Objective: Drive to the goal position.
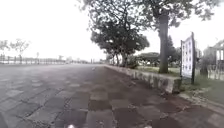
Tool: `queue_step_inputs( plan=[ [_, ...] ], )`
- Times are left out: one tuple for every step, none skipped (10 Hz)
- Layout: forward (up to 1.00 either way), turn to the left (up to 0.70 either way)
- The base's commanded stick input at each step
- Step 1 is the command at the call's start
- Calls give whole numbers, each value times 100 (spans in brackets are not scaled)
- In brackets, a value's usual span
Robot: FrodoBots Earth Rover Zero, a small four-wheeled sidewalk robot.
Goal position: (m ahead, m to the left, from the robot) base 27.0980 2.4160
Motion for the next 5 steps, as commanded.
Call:
queue_step_inputs(
  plan=[
    [70,0],
    [70,0],
    [70,0],
    [70,0],
    [70,0]
  ],
)
